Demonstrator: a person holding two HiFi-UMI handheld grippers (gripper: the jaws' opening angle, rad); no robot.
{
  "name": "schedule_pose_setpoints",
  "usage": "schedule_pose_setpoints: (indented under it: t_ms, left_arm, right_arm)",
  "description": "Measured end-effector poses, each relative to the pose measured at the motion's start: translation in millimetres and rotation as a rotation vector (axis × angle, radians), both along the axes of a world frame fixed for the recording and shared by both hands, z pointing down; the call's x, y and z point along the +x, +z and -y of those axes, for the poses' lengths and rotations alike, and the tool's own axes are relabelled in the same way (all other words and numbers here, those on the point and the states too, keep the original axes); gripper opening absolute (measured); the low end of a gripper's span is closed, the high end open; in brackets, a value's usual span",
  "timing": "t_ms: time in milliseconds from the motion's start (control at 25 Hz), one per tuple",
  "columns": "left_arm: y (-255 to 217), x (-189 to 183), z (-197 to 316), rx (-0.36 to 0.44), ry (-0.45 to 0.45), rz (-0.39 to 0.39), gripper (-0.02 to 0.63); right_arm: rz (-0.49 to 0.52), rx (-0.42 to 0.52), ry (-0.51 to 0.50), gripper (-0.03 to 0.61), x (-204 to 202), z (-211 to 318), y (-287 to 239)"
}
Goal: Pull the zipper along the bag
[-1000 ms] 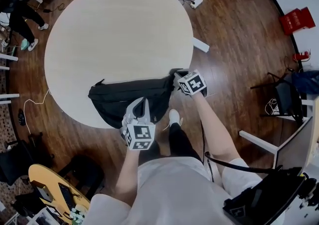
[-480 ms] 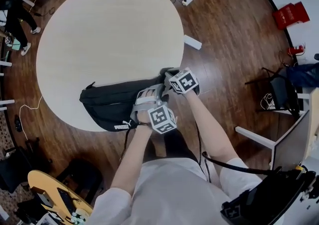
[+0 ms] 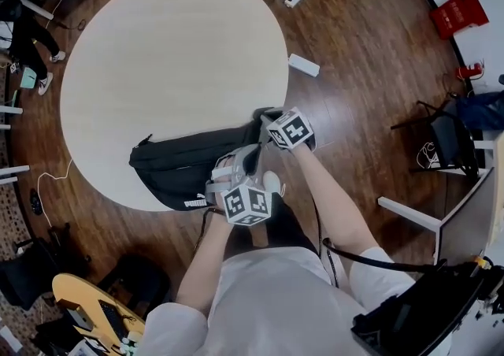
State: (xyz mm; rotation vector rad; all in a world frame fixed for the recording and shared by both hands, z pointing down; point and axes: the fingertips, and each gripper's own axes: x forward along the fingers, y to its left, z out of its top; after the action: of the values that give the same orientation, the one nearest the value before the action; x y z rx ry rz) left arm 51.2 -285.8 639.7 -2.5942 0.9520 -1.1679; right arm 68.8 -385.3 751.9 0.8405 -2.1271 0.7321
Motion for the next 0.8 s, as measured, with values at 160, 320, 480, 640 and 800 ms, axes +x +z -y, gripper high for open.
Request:
schedule_pose_setpoints:
  t_ms: [160, 320, 480, 640, 800]
  left_arm:
    - [-18, -51, -16, -0.128, -0.286, -0.289, 0.021]
    - [-20, -122, -23, -0.200, -0.515, -0.484, 0.022]
    - [-20, -201, -13, -0.197, -0.677, -0.551, 0.023]
    - [-10, -311, -8, -0.153, -0.892, -0.550, 0.023]
    - [7, -414, -14, -0.130, -1.088, -0.512, 0.023]
  right_arm:
    - [-0.025, 0.010, 0.003, -0.008, 2, -3, 1]
    - [-0.071, 0.042, 0.038, -0.008, 6, 1, 0]
    - [-0.118, 0.077, 0.090, -0.008, 15, 12, 3]
    - [-0.168, 0.085, 0.086, -0.008, 15, 23, 5]
    - [-0.230, 0.085, 0.068, -0.008, 16, 30, 3]
